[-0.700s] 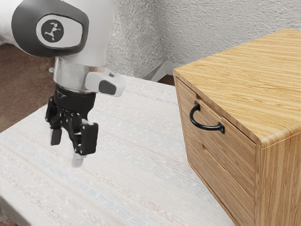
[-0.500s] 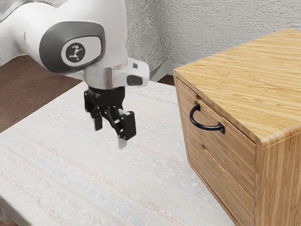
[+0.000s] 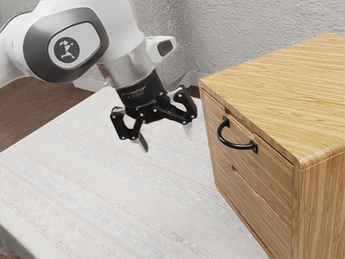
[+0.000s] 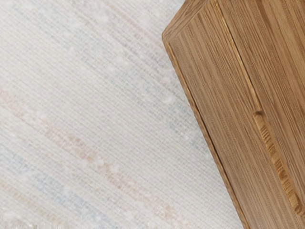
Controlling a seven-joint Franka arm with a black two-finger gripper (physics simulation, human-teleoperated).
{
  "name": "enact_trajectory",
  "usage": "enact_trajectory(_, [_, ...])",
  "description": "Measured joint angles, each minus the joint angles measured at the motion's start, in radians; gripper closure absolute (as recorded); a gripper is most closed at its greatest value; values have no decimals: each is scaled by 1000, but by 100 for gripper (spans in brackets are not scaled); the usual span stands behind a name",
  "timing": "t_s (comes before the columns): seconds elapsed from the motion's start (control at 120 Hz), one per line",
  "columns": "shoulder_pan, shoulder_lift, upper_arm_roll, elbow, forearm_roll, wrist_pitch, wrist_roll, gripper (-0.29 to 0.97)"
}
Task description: Pull the drawer handle with one arm to open the drawer
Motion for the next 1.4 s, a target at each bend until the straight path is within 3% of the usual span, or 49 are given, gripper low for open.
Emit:
enact_trajectory(0.317, [21, -48, -39, -125, -70, 185, -289, 0])
enact_trajectory(0.617, [102, -36, -159, -148, -114, 291, -470, 0])
enact_trajectory(1.217, [98, -33, -168, -179, -117, 401, -656, 0])
enact_trajectory(1.4, [95, -34, -169, -186, -117, 407, -685, 12])
